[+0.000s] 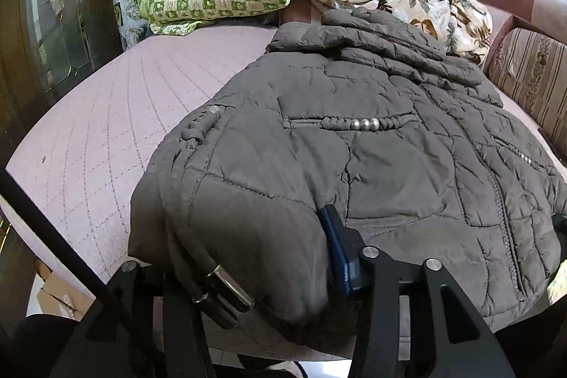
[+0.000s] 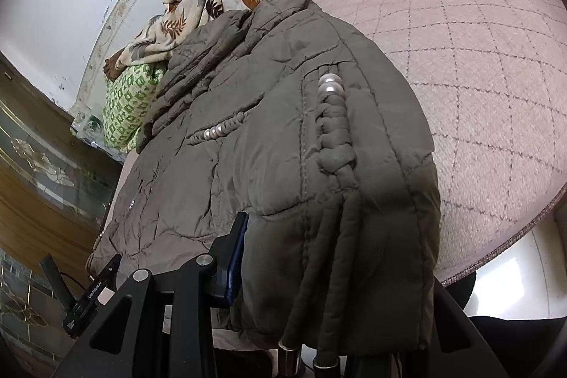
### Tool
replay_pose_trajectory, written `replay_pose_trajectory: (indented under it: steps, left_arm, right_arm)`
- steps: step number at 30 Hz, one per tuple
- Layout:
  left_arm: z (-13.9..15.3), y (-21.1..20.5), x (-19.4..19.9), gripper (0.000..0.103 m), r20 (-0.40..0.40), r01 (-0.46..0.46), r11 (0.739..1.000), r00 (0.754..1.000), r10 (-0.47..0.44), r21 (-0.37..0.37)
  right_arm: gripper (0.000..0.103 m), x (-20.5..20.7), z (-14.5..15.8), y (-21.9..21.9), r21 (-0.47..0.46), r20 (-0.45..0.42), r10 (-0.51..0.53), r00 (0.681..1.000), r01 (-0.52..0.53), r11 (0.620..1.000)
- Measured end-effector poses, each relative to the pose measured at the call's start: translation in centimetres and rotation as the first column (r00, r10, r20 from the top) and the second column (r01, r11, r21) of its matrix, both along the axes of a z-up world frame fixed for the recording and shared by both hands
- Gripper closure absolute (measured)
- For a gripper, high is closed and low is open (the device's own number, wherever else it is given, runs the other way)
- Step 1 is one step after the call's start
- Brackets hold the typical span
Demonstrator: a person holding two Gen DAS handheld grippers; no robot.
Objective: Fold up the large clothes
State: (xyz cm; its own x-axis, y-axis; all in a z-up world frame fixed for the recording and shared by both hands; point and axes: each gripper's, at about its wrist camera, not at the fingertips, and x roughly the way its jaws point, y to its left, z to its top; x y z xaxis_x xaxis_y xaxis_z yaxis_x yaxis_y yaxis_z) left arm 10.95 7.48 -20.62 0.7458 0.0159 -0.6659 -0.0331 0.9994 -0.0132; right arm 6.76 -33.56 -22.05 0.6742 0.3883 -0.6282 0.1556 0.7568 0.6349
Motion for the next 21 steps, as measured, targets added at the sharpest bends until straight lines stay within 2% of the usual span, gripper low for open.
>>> replay_pose_trajectory:
  steps: [5,9,15,19,21]
  left_arm:
    - [-0.3,0.6,0.4,0.042,-0.028,-0.024,0.999,0.999,0.023,-0.023]
    - [-0.6,0.7,0.5,0.038,-0.037,-0.035,0.999,0.999,0.034,-0.026]
    - [-0.7,0.5,0.1,0.038,-0.002,-0.046,0.999,0.999,0.046,-0.018]
    - [-0.6,-0.1,0.0,0.038,0.011,-0.045,0.998,0.999,0.045,0.032]
    - [-0.4,-0.3,0.0,0.042,0.005,-0.036,0.998,0.999,0.036,0.042]
  right_arm:
    - [0.065,-0.1,0.2,0.5,-0.037,0.01,0.008,1.0,-0.007,0.999]
    - [0.065,-0.4,0.2,0.6,-0.041,0.026,-0.006,1.0,0.007,0.999]
    - [0.065,-0.6,0.2,0.6,-0.047,0.04,-0.013,0.999,0.015,0.999]
    - [0.065,-0.7,0.2,0.6,-0.048,0.042,-0.016,0.999,0.018,0.999]
    - [0.065,-0.7,0.3,0.6,-0.046,0.039,-0.017,0.999,0.019,0.999]
